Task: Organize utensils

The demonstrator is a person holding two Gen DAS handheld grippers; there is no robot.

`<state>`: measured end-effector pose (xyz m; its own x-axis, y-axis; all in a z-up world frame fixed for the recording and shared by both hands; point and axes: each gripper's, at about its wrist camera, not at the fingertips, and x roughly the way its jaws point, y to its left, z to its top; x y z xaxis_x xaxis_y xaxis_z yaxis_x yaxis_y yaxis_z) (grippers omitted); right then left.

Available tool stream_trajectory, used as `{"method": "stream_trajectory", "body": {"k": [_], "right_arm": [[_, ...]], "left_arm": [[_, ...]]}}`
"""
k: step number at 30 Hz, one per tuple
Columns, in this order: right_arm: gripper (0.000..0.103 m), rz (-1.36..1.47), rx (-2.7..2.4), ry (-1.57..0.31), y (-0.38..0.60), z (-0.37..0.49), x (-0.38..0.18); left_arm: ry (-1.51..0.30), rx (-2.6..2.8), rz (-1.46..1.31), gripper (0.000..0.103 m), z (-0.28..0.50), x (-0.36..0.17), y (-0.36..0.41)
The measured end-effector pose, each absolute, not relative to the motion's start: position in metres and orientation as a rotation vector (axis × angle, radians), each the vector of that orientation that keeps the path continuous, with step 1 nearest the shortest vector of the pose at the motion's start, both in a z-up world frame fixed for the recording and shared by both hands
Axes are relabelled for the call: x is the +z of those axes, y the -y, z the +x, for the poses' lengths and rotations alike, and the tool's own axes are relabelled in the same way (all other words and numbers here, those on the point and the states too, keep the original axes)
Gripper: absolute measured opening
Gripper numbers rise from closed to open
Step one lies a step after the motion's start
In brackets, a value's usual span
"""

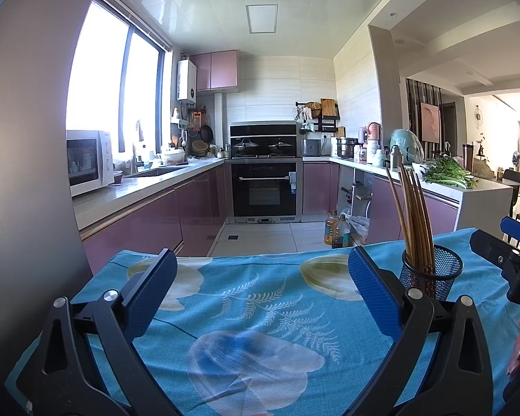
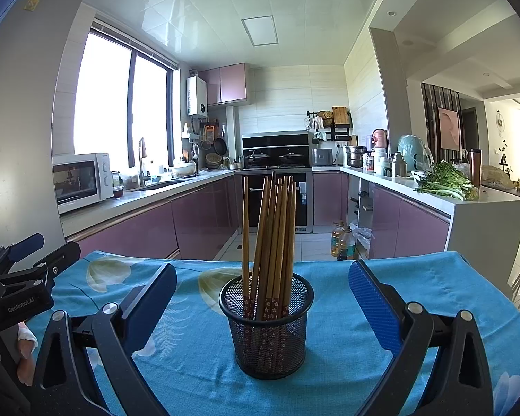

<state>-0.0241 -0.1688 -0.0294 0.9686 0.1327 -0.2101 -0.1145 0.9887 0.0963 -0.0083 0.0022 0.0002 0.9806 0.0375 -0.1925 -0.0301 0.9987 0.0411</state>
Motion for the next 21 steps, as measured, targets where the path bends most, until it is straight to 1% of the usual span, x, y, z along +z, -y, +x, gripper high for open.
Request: {"method": "stream_trajectory", "body": {"k": [21], "right_arm": [[0.096, 0.084, 0.125, -0.218, 0.1693, -0.0243, -0.0297]], "left_arm": [[-0.196, 0.031, 0.039, 0.097, -0.0084, -0.0016, -0.0024]]}}
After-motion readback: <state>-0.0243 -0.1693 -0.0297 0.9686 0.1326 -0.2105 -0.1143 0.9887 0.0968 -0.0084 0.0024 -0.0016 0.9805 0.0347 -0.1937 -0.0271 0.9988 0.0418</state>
